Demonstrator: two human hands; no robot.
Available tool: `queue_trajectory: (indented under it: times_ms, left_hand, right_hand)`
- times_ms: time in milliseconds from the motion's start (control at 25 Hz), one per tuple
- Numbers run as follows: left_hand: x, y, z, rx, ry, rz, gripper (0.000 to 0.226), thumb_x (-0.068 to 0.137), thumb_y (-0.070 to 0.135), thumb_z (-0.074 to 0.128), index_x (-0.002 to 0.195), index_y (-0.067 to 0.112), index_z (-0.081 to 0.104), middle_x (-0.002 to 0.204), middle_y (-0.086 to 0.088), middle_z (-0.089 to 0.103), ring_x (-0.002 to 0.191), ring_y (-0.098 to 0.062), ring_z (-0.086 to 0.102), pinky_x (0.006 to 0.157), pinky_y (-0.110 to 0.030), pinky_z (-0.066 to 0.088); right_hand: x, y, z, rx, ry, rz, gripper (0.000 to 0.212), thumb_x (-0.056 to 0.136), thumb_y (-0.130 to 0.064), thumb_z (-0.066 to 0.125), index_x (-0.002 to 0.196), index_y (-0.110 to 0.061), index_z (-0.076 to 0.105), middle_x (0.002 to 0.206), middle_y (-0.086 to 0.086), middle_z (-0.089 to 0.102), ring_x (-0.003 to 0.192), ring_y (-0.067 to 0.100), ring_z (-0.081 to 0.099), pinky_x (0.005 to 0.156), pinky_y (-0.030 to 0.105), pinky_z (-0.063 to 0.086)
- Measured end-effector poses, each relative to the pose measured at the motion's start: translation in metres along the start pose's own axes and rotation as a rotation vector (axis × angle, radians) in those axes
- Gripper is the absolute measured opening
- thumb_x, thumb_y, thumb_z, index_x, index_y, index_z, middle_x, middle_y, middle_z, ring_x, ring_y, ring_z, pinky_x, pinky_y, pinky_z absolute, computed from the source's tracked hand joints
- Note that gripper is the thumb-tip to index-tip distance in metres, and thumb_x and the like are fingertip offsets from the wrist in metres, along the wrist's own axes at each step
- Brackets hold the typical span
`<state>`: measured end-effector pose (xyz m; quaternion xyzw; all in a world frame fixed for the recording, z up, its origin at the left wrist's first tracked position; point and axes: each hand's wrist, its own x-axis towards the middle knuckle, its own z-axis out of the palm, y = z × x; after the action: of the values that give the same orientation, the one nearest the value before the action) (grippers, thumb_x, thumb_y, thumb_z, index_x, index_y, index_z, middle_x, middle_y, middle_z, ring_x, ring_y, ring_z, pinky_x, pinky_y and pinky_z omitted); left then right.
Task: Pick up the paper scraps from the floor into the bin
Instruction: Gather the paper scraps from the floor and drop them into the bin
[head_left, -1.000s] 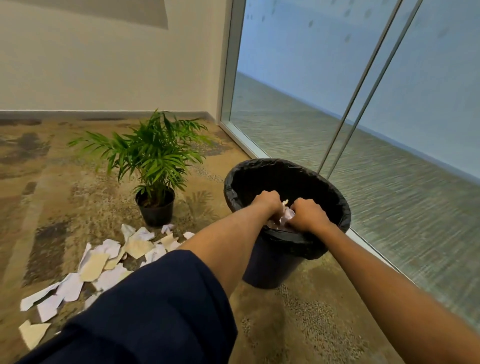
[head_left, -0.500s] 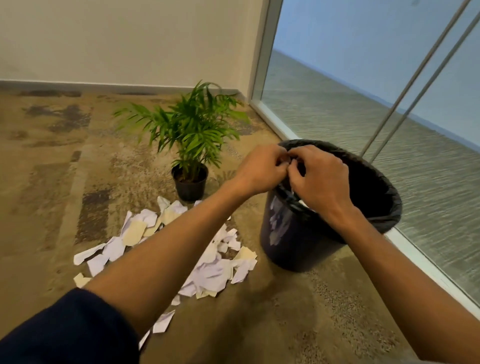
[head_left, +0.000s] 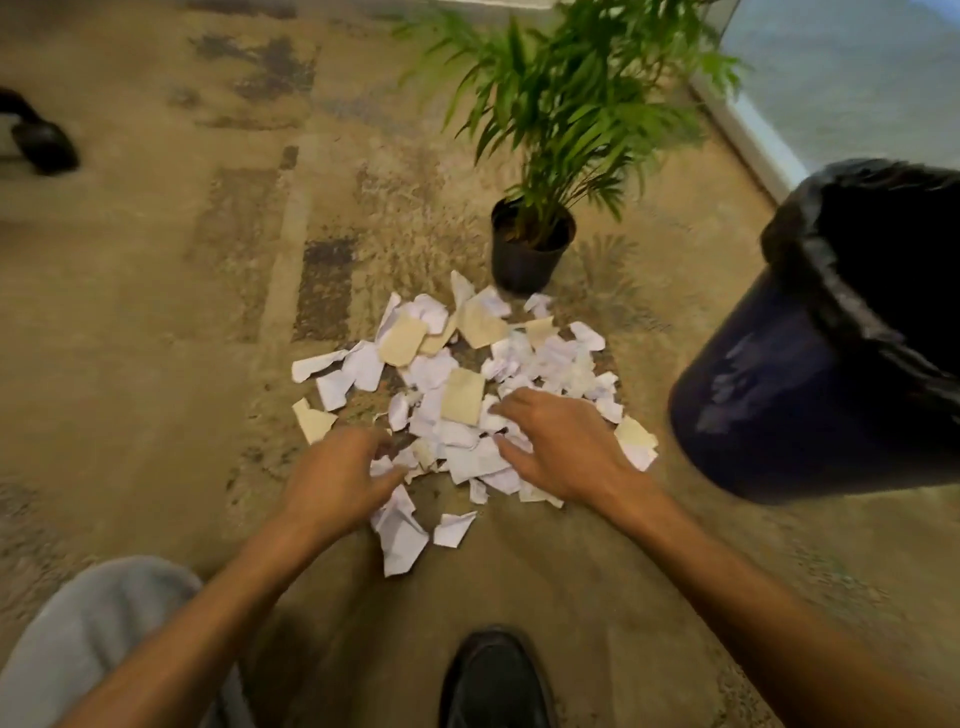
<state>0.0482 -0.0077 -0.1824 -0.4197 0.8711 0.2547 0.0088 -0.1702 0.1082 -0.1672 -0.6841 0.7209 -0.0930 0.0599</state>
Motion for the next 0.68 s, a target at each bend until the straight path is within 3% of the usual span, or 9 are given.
queue_trajectory:
  times_ms: [120, 160, 240, 360, 480, 600, 680]
  left_hand:
    - [-0.015, -0.026, 0.021, 0.219, -0.227, -0.163, 0.098, 0.07, 0.063, 0.068, 0.149, 0.023, 0.025, 0.145, -0.006, 0.038, 0.127, -0.023, 0.044, 0.094, -0.034, 0.046]
    - [-0.015, -0.027, 0.025, 0.247, -0.274, -0.181, 0.113, 0.064, 0.069, 0.07, 0.151, 0.025, 0.013, 0.149, -0.006, 0.03, 0.132, -0.025, 0.037, 0.097, -0.036, 0.044]
    - [-0.009, -0.027, 0.03, 0.282, -0.275, -0.174, 0.124, 0.055, 0.076, 0.07, 0.151, 0.029, 0.009, 0.15, -0.007, 0.023, 0.136, -0.027, 0.03, 0.1, -0.038, 0.043]
    - [0.004, -0.029, 0.034, 0.305, -0.183, -0.109, 0.103, 0.06, 0.069, 0.073, 0.145, 0.033, 0.029, 0.135, -0.005, 0.037, 0.122, -0.024, 0.041, 0.09, -0.035, 0.048]
    - [0.011, -0.03, 0.033, 0.24, -0.11, -0.082, 0.076, 0.068, 0.057, 0.073, 0.134, 0.034, 0.047, 0.123, 0.0, 0.047, 0.111, -0.02, 0.046, 0.077, -0.032, 0.046]
    - [0.017, -0.031, 0.031, 0.111, -0.048, -0.09, 0.065, 0.068, 0.05, 0.076, 0.126, 0.028, 0.054, 0.116, 0.001, 0.055, 0.107, -0.02, 0.049, 0.074, -0.033, 0.044]
    - [0.021, -0.032, 0.028, -0.013, -0.003, -0.115, 0.053, 0.069, 0.042, 0.079, 0.115, 0.026, 0.059, 0.106, 0.001, 0.063, 0.098, -0.02, 0.054, 0.075, -0.034, 0.047]
  right_hand:
    - [-0.001, -0.019, 0.034, -0.074, -0.242, -0.048, 0.05, 0.092, -0.042, 0.052, 0.137, -0.019, 0.051, 0.133, 0.006, 0.054, 0.115, 0.026, 0.055, 0.083, 0.04, 0.051]
    - [-0.001, -0.022, 0.041, -0.128, -0.275, -0.066, 0.054, 0.091, -0.042, 0.053, 0.139, -0.017, 0.047, 0.141, 0.009, 0.048, 0.121, 0.028, 0.051, 0.09, 0.042, 0.049]
    - [0.002, -0.023, 0.052, -0.225, -0.316, -0.048, 0.064, 0.089, -0.039, 0.056, 0.145, -0.014, 0.038, 0.152, 0.014, 0.036, 0.133, 0.031, 0.04, 0.103, 0.045, 0.039]
    - [0.01, -0.015, 0.061, -0.258, -0.297, -0.004, 0.057, 0.091, -0.035, 0.055, 0.142, -0.013, 0.041, 0.146, 0.013, 0.044, 0.128, 0.031, 0.046, 0.101, 0.044, 0.039]
    - [0.012, -0.009, 0.064, -0.283, -0.185, -0.087, 0.028, 0.094, -0.029, 0.05, 0.115, -0.016, 0.063, 0.115, 0.005, 0.067, 0.101, 0.026, 0.062, 0.082, 0.037, 0.046]
    - [0.012, -0.009, 0.054, -0.112, -0.026, -0.035, 0.029, 0.094, -0.03, 0.045, 0.093, -0.017, 0.071, 0.084, -0.001, 0.071, 0.074, 0.021, 0.064, 0.068, 0.033, 0.049]
    - [0.019, -0.009, 0.04, 0.104, 0.093, 0.113, 0.026, 0.092, -0.031, 0.052, 0.093, -0.018, 0.074, 0.081, -0.002, 0.074, 0.07, 0.018, 0.067, 0.066, 0.033, 0.054]
